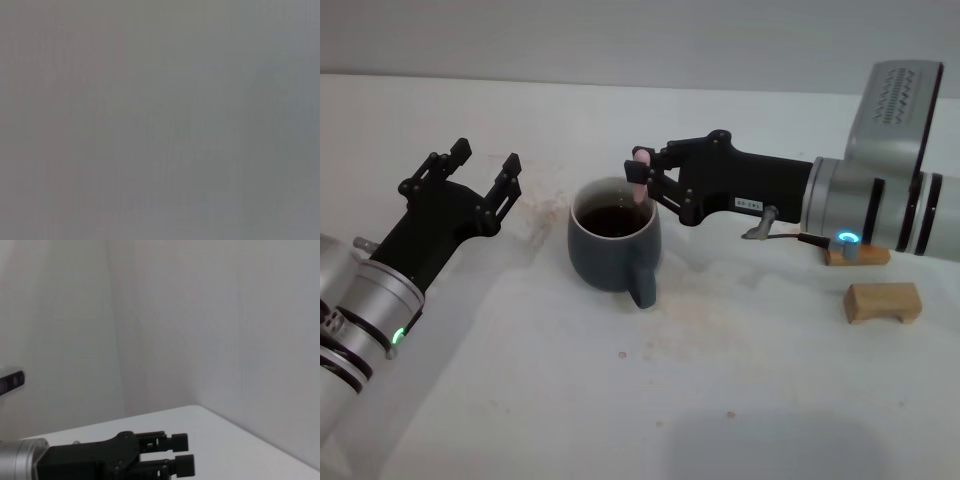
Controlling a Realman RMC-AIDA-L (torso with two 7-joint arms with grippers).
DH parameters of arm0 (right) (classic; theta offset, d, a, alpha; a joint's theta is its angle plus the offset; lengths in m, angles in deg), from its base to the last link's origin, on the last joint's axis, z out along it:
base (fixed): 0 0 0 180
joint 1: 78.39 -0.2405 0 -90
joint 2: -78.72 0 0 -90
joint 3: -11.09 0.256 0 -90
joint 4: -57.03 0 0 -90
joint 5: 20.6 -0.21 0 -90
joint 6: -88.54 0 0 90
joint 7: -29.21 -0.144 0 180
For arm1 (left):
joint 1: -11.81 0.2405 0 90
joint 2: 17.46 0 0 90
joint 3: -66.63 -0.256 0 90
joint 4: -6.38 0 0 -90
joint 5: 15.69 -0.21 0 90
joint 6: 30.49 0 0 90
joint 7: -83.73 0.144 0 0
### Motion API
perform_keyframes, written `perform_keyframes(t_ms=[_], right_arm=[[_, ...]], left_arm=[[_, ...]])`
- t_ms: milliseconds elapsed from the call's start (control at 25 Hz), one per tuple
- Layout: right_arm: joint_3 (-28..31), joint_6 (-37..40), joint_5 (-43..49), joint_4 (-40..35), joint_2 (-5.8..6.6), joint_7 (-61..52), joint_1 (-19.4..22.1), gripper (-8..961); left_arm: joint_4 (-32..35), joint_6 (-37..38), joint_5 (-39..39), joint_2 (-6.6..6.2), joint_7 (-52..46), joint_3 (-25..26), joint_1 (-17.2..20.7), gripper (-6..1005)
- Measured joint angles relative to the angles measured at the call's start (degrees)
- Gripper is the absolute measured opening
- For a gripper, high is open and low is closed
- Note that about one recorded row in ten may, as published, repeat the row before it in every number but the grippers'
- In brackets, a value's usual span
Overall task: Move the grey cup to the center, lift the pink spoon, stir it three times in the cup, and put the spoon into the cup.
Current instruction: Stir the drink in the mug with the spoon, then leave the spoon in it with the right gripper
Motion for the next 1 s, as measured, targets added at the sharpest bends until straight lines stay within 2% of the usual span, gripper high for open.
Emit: perform_keyframes(t_ms=[120,1000], right_arm=[[0.20,-0.05,-0.02,-0.96,0.06,-0.06,0.56,110],[-2.41,-0.38,0.29,-1.82,-0.04,0.41,-2.50,110]], left_arm=[[-0.15,-0.26,-0.04,0.05,0.00,-0.07,-0.02,645],[-0.55,-1.56,-0.07,0.26,0.00,-0.95,-0.77,645]])
